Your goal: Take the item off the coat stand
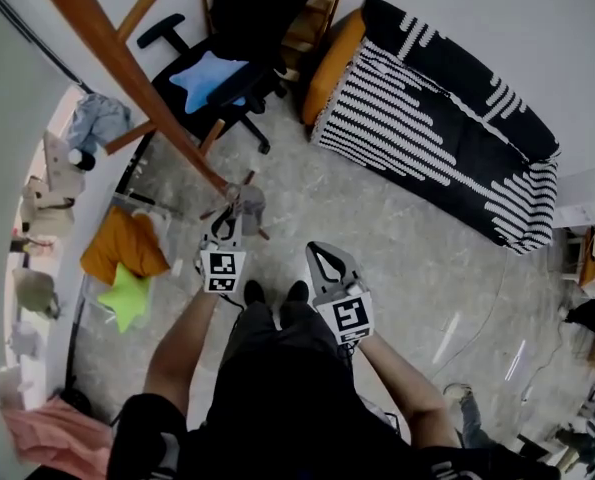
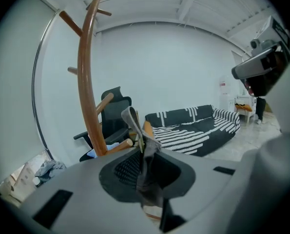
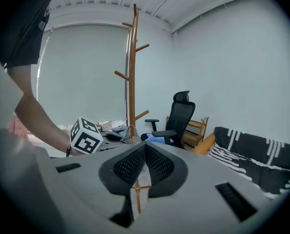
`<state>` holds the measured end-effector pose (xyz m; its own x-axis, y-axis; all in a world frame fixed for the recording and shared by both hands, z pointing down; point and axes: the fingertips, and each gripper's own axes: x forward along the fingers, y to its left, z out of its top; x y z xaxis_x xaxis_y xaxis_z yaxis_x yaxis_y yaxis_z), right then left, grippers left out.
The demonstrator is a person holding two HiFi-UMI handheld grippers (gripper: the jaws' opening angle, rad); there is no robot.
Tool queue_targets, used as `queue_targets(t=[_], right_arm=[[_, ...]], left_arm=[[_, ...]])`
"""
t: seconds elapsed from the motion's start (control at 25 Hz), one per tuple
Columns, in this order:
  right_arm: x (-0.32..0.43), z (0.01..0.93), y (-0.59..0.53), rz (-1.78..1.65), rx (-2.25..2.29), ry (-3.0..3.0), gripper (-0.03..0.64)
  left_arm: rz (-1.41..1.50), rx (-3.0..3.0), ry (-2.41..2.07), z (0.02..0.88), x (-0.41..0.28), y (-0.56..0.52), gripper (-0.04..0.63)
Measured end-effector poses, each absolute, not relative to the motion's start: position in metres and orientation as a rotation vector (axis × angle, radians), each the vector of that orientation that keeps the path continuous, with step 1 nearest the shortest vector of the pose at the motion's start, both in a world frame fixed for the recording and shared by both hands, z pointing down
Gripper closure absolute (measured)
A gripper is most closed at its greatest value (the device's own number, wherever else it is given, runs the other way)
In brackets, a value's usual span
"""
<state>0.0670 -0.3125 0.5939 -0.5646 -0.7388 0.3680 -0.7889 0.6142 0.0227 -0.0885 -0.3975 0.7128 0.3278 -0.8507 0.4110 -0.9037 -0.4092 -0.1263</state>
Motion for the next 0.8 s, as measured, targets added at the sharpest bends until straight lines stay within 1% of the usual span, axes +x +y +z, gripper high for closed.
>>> queue_targets(t=[0.48, 0.8], right_arm=[[0.074, 0.544, -0.311, 0.152, 1.286, -2.583, 0.597], [0.084, 0.52, -0.313, 0.182, 1.334, -2.587, 0.598]], left_arm=[[0.512, 2.532, -1.693, 0.627, -0.085, -0.373, 0.531], [0.416, 2.563, -1.752, 0.572, -0.086, -0.358, 0.531]])
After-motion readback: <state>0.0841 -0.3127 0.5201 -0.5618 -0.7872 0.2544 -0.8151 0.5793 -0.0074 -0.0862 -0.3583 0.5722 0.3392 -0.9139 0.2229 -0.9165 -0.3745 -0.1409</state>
